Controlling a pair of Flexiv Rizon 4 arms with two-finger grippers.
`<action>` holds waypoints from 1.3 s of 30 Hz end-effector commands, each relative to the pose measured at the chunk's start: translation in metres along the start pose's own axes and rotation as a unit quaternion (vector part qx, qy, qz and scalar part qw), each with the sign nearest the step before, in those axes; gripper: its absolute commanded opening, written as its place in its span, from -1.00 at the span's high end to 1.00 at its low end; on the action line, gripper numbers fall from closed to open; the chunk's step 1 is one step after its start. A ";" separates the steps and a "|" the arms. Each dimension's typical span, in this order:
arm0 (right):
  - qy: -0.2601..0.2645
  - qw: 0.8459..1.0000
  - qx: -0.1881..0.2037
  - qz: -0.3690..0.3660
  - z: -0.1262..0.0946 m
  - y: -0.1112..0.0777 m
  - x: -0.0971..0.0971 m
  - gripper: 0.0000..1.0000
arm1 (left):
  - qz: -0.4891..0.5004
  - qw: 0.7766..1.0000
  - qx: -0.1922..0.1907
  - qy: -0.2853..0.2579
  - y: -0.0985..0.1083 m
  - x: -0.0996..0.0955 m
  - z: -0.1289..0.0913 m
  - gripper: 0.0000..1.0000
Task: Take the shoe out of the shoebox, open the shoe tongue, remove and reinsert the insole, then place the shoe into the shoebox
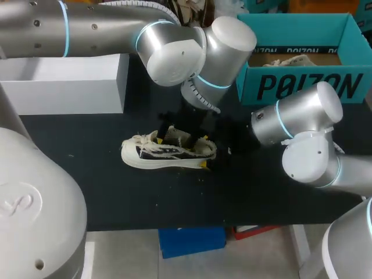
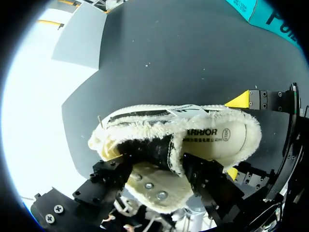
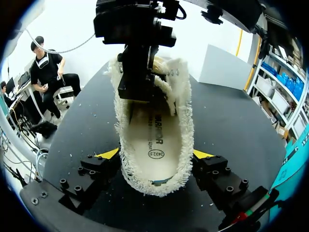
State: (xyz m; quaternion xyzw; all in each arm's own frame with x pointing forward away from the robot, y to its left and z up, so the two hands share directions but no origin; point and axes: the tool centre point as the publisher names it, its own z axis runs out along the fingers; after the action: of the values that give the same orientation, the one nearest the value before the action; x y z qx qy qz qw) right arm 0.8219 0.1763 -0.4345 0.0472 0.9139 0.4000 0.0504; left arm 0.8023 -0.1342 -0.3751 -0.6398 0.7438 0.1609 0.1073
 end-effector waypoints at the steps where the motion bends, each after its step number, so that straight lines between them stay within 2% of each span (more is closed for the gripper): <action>1: -0.001 1.000 0.001 0.000 0.002 -0.002 0.000 1.00 | 0.000 1.000 0.000 -0.004 0.000 0.000 0.003 0.28; 2: -0.001 1.000 0.001 0.000 0.002 -0.002 0.000 1.00 | 0.000 1.000 0.000 -0.004 0.000 0.000 0.004 0.43; 4: -0.001 1.000 0.001 0.000 0.002 -0.002 0.000 1.00 | 0.000 1.000 0.000 -0.005 0.000 -0.002 0.004 0.95; 5: -0.001 1.000 0.001 0.000 0.002 -0.002 0.000 1.00 | -0.001 1.000 -0.003 -0.003 0.000 -0.003 0.003 1.00; 14: -0.001 1.000 0.001 0.000 0.002 -0.002 0.000 1.00 | -0.001 1.000 -0.002 0.020 -0.004 -0.007 -0.008 1.00; 18: -0.001 1.000 0.001 0.000 0.002 -0.002 0.000 1.00 | 0.001 0.999 0.000 0.051 -0.007 -0.008 -0.018 1.00; 27: -0.001 1.000 0.001 0.000 0.002 -0.002 0.000 1.00 | -0.021 0.994 0.033 0.102 -0.019 -0.018 -0.036 1.00; 35: -0.001 1.000 0.001 0.000 0.002 -0.002 0.000 1.00 | -0.049 0.981 0.062 0.179 -0.027 -0.032 -0.052 1.00; 39: -0.001 1.000 0.001 0.000 0.002 -0.002 0.000 1.00 | -0.061 0.975 0.065 0.205 -0.029 -0.040 -0.055 1.00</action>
State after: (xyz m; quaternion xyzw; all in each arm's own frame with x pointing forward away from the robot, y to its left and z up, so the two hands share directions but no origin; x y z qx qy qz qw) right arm 0.8228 0.1752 -0.4342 0.0485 0.9137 0.4003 0.0509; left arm 0.8430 -0.1333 -0.3187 -0.6953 0.7173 0.0171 0.0422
